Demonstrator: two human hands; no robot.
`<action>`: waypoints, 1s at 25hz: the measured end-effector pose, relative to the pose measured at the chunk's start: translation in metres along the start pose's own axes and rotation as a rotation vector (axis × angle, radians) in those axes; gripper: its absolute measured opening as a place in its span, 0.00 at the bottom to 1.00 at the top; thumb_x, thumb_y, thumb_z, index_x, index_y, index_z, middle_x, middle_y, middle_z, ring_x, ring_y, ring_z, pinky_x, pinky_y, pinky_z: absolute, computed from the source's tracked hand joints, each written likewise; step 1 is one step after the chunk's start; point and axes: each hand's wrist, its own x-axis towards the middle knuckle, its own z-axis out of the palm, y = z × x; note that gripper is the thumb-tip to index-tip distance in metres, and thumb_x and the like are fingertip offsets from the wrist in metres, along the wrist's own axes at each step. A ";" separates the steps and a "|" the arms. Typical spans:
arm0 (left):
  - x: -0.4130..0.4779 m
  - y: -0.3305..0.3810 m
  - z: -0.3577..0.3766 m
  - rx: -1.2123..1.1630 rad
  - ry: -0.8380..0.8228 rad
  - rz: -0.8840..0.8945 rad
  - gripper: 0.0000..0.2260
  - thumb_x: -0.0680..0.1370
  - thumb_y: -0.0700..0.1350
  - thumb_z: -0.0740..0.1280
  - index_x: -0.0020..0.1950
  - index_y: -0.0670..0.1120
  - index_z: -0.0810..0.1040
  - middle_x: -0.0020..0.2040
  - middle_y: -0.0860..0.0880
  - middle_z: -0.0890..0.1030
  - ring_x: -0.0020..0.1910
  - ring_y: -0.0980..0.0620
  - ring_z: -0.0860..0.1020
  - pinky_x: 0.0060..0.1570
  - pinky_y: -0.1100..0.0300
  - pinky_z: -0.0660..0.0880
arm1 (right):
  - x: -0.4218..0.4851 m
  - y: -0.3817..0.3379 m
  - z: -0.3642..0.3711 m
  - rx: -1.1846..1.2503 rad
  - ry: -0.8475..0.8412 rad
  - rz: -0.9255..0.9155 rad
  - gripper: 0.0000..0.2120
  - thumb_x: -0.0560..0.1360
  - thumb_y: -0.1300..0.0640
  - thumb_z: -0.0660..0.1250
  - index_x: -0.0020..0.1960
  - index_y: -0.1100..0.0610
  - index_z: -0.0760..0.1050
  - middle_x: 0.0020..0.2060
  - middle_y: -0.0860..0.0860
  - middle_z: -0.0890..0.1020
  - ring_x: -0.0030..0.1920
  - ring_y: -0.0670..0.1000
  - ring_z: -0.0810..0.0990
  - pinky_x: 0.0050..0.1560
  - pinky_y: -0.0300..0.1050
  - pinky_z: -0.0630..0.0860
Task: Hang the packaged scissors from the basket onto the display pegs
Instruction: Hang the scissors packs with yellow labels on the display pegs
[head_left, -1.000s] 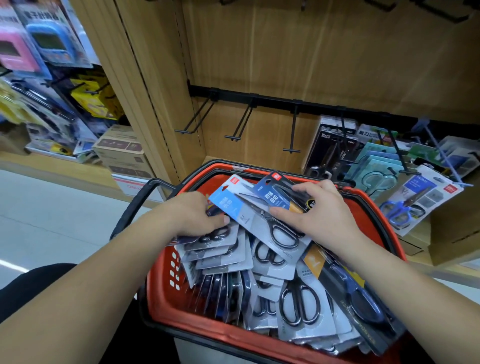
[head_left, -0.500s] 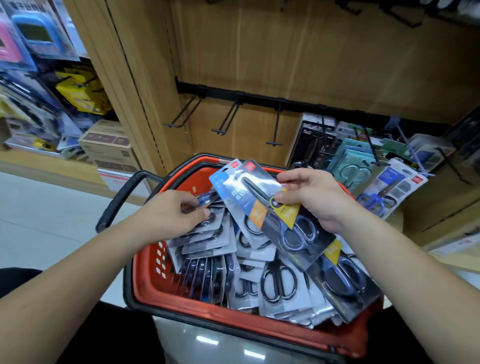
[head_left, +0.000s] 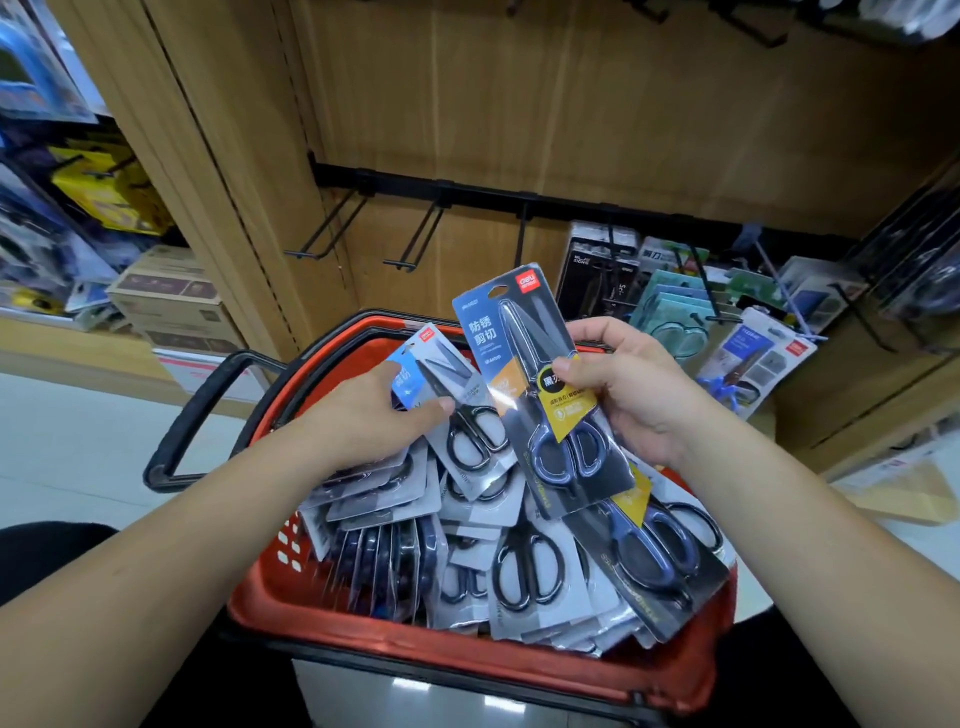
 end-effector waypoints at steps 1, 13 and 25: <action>0.004 0.003 0.001 -0.034 -0.016 -0.006 0.37 0.68 0.74 0.71 0.73 0.59 0.71 0.60 0.58 0.82 0.60 0.52 0.80 0.63 0.50 0.78 | 0.001 0.001 0.001 0.000 0.018 -0.003 0.14 0.77 0.72 0.70 0.60 0.60 0.79 0.46 0.62 0.87 0.40 0.59 0.85 0.48 0.59 0.84; 0.020 0.019 0.011 -0.526 0.168 0.067 0.40 0.68 0.37 0.84 0.74 0.47 0.68 0.49 0.50 0.84 0.45 0.60 0.84 0.48 0.64 0.81 | 0.016 0.019 0.015 -0.104 0.091 -0.002 0.10 0.80 0.66 0.70 0.60 0.58 0.78 0.46 0.58 0.88 0.43 0.57 0.87 0.48 0.56 0.83; 0.003 0.030 -0.005 -0.998 0.165 0.327 0.13 0.84 0.34 0.65 0.68 0.43 0.79 0.59 0.45 0.87 0.56 0.45 0.86 0.48 0.52 0.84 | 0.004 -0.011 0.007 0.274 0.202 -0.168 0.15 0.77 0.73 0.60 0.56 0.58 0.76 0.43 0.57 0.86 0.42 0.58 0.84 0.48 0.60 0.83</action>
